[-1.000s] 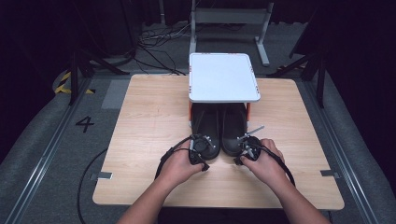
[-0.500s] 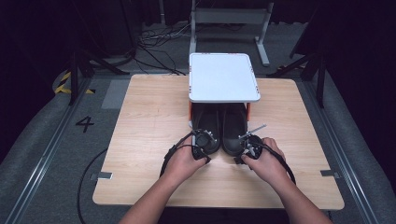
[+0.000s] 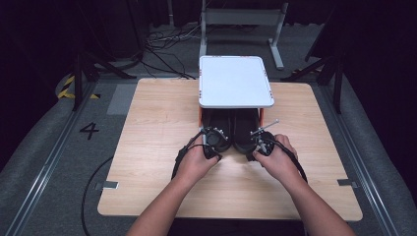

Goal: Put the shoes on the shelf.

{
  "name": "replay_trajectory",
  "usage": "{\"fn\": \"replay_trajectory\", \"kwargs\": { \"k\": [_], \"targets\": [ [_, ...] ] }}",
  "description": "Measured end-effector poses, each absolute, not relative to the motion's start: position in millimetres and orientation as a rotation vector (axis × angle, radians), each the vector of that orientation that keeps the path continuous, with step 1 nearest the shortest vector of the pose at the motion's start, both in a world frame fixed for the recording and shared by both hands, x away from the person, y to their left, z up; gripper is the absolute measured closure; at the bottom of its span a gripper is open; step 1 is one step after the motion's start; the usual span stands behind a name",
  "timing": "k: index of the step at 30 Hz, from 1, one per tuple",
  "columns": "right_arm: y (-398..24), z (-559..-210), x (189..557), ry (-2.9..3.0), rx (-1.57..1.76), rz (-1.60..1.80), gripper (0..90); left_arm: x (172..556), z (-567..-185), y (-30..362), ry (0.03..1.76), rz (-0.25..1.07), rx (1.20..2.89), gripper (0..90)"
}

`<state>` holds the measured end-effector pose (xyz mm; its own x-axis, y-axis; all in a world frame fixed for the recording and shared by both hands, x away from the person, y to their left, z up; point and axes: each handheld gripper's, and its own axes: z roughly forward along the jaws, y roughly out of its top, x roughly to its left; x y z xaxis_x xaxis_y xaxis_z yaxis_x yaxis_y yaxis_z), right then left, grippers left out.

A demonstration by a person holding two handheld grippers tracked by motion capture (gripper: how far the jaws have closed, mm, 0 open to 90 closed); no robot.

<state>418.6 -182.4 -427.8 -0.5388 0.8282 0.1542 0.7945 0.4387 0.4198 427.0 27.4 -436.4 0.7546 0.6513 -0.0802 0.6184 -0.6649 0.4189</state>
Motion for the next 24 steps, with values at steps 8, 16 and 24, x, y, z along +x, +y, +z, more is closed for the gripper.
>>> {"fn": "replay_trajectory", "kwargs": {
  "k": [8,16,24],
  "targets": [
    [-178,-426,433,2.612,1.461,0.681,84.5,441,-436,30,1.02,0.104,2.51,76.6],
    [-180,-427,448,2.535,1.478,0.657,85.3,454,-434,29,1.027,0.147,2.462,76.1],
    [-182,-426,465,2.515,1.53,0.691,86.4,469,-425,29,1.049,0.223,2.397,75.9]
  ]
}}
